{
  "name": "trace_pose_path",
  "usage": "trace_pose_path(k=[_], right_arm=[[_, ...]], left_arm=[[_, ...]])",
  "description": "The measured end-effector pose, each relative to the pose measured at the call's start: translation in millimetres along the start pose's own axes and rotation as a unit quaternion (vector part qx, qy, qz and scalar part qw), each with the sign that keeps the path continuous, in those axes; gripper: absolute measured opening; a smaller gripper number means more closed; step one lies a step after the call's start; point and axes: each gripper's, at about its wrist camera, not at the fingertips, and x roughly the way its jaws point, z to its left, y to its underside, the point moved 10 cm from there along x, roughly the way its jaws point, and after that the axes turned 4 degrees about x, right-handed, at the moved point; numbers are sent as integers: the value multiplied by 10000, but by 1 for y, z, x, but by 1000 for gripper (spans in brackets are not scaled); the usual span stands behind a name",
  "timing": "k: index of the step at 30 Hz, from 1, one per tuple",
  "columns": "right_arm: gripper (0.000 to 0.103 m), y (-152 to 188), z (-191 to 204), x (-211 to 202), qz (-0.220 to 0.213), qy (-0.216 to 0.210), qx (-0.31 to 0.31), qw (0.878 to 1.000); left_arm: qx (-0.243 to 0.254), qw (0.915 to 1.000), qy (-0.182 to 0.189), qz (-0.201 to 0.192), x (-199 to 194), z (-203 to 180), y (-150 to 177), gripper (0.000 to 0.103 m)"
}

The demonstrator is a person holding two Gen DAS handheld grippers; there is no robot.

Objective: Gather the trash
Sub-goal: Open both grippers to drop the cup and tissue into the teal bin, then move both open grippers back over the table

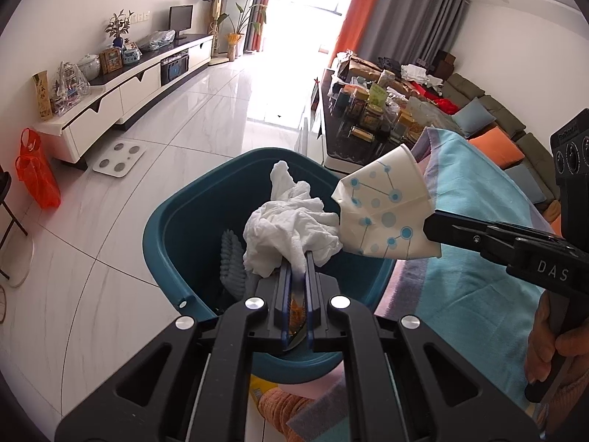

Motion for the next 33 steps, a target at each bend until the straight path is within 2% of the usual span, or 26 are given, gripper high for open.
trace_pose_path(k=[3, 4, 6, 8, 15, 20, 25, 28, 30, 33], right_arm=[[3, 1, 2, 7, 80, 26, 24, 10000], [3, 1, 3, 9, 97, 32, 32, 9999], [5, 1, 3, 12, 124, 36, 49, 9999], [5, 0, 4, 15, 148, 41, 73, 9999], [6, 4, -1, 10, 114, 6, 168, 9998], [6, 7, -4, -2, 18, -27, 152, 9999], [12, 9, -3, -25, -196, -47, 36, 9998], [15, 12, -3, -45, -371, -65, -16, 9993], [23, 14, -5, -59, -511, -51, -23, 9987], [26, 19, -14, -84, -745, 1, 35, 9972]], left_arm=[[-11, 10000, -21, 50, 7, 4, 2, 5], [-15, 10000, -22, 64, 9, 4, 2, 8], [-31, 10000, -16, 87, 15, 4, 2, 17], [-49, 9999, -32, 123, 19, 6, 5, 30], [-116, 9998, -47, 154, 29, 7, 10, 35], [-65, 10000, -18, -9, 14, 10, 11, 40], [74, 9996, 105, -270, -10, 1, 8, 47], [253, 9982, 220, -496, -29, -12, 4, 54], [357, 9970, 311, -614, -42, -22, 4, 56], [544, 9942, 535, -763, -57, -45, 3, 64]])
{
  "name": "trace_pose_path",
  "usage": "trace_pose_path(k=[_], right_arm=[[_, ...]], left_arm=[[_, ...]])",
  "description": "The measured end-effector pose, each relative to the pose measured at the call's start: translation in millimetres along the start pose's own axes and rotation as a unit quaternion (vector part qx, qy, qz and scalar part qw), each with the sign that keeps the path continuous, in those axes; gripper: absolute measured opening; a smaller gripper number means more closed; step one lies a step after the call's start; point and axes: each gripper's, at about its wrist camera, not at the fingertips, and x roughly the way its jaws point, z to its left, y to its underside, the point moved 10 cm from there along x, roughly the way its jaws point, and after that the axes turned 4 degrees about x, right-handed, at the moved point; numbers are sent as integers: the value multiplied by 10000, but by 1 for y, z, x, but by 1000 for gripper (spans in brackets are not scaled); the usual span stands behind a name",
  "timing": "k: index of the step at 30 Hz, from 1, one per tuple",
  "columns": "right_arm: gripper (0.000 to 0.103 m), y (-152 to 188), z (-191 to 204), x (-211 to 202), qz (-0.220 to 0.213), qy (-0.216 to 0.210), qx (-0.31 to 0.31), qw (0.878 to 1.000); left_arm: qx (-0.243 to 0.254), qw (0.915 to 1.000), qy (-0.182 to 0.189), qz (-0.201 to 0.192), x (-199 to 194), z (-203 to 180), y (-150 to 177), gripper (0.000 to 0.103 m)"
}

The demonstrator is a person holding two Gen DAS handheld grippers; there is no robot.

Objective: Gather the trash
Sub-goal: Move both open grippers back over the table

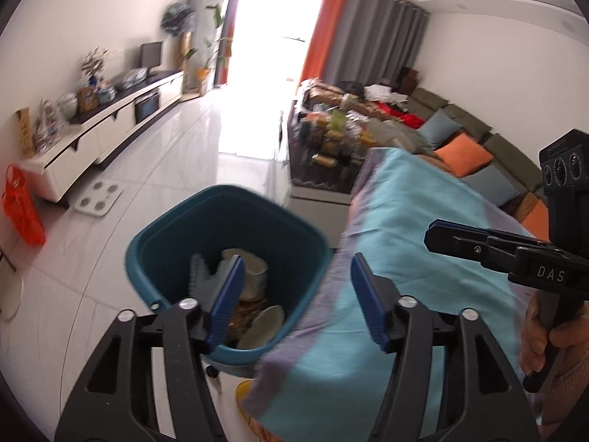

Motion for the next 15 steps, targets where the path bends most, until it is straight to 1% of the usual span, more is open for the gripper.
trace_pose_path(k=[3, 6, 12, 15], right_arm=[[26, 6, -14, -25, -175, 77, 120, 9997], [26, 18, -33, -53, -313, 268, 245, 9988], [26, 42, -77, -104, -551, 638, 626, 9945], [26, 49, -94, -128, -706, 878, 751, 9908]], left_arm=[[165, 9996, 219, -67, -7, -24, -3, 65], [358, 9980, 511, -51, -8, -57, -1, 66], [788, 9914, 1036, 104, -1, -126, 10, 66], [988, 9862, 1313, 207, 3, -163, 18, 66]])
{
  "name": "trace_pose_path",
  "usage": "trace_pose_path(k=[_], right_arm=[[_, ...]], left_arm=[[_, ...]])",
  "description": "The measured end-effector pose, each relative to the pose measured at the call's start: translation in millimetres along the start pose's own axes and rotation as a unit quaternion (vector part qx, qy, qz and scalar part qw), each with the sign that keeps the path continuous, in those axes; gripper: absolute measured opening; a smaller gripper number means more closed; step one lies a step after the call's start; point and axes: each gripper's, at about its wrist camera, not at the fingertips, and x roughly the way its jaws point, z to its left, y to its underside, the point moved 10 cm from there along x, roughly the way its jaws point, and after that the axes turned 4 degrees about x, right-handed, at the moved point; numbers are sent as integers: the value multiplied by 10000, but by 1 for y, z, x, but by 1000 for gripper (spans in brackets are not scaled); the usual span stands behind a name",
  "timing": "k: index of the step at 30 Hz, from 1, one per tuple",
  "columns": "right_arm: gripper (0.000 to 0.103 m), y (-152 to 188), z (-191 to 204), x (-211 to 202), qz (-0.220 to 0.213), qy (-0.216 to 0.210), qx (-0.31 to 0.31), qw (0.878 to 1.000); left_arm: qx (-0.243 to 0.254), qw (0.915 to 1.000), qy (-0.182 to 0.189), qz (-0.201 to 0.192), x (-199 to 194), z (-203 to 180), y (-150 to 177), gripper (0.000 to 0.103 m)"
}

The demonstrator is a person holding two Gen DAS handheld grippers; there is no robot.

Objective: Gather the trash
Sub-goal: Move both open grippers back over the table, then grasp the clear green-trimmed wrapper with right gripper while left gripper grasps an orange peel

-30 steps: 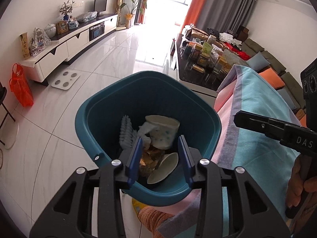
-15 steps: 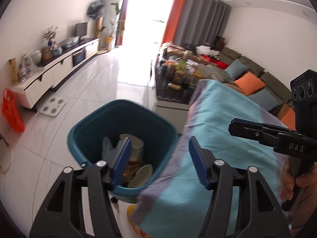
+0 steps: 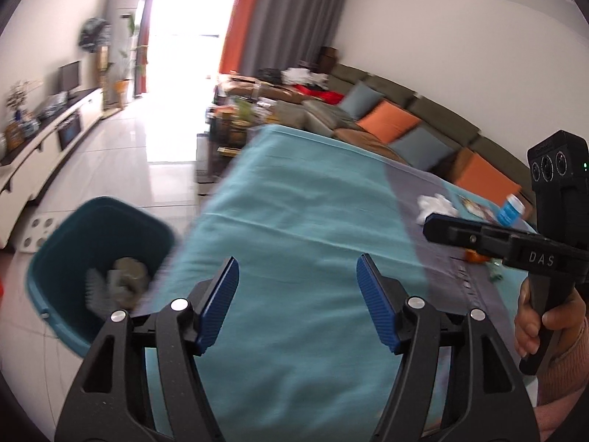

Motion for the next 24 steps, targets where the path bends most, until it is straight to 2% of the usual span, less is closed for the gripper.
trace_pose_path(k=[7, 12, 17, 24], right_arm=[[27, 5, -67, -60, -503, 604, 463, 9958], [27, 11, -110, -98, -829, 1030, 841, 9877], [32, 23, -147, -127, -1087, 1377, 1205, 9771], [36, 50, -186, -139, -1078, 1524, 1629, 9688]], left_arm=[[506, 9967, 591, 227, 28, -72, 3, 66], [844, 9907, 981, 422, 47, -121, 6, 65], [1051, 9842, 1310, 561, 60, -157, 7, 64], [1358, 9757, 1554, 735, 79, -200, 5, 62]])
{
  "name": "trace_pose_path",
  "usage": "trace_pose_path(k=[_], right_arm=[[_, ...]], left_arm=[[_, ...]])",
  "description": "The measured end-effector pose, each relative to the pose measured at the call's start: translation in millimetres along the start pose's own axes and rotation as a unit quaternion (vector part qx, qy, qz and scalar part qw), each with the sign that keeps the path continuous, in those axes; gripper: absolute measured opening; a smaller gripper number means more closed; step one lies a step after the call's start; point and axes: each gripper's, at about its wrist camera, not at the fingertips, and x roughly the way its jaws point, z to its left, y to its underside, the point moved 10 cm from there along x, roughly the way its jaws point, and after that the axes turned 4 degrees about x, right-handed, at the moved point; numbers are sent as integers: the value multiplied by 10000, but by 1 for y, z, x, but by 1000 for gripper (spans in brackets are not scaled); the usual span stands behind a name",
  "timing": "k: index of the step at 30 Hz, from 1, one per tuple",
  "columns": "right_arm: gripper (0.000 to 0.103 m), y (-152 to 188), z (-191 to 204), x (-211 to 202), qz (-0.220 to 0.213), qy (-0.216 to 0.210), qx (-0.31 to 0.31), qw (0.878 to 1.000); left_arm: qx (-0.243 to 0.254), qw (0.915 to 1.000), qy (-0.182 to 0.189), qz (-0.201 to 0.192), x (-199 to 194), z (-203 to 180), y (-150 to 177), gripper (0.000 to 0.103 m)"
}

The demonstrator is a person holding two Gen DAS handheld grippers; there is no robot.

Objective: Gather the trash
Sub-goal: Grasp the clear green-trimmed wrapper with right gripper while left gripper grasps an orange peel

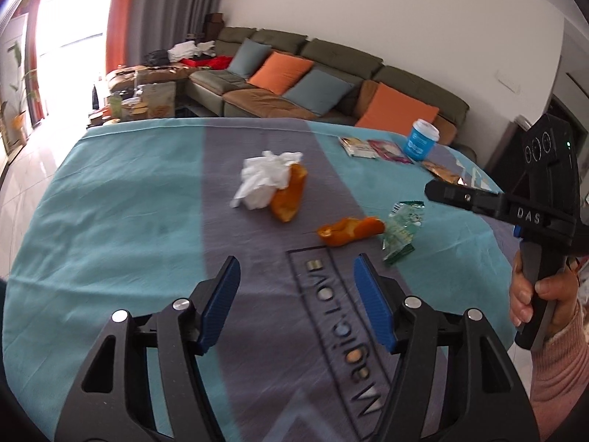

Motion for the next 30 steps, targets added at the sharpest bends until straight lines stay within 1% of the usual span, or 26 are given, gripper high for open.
trace_pose_path(k=[4, 9, 12, 14, 18, 20, 22, 23, 24, 25, 26, 29, 30], right_arm=[[38, 9, -8, 3, 96, -40, 95, 9999], [38, 19, -12, 5, 195, -99, 170, 9996], [38, 24, -15, 9, 267, -180, 275, 9991], [38, 26, -13, 10, 302, -271, 339, 9986], [38, 29, -10, 13, 373, -379, 385, 9978], [38, 31, -10, 14, 389, -450, 424, 9973], [38, 31, -10, 14, 409, -495, 458, 9969], [35, 31, -10, 14, 415, -513, 471, 9967], [29, 31, -9, 14, 429, -540, 477, 9965], [26, 32, -9, 14, 451, -572, 471, 9962], [22, 32, -8, 14, 463, -581, 454, 9962], [16, 34, -6, 14, 490, -615, 407, 9961], [13, 35, -5, 15, 496, -625, 397, 9960]], left_arm=[[-33, 9997, 129, 198, 21, -9, -4, 57], [-85, 9992, 172, 352, 40, -15, -7, 56], [-116, 9987, 221, 437, 49, -18, -10, 52], [-131, 9983, 260, 498, 55, -18, -11, 47], [-270, 9966, 376, 681, 68, -17, -9, 40], [-363, 9954, 492, 741, 74, -18, -9, 36], [-463, 9946, 529, 768, 79, -16, -9, 36], [-508, 9941, 565, 773, 80, -15, -10, 36], [-542, 9937, 584, 782, 82, -15, -10, 36], [-587, 9933, 618, 785, 84, -14, -12, 34], [-601, 9930, 645, 791, 85, -14, -12, 30], [-658, 9914, 748, 847, 90, -16, -11, 19], [-667, 9911, 764, 858, 91, -17, -10, 19]])
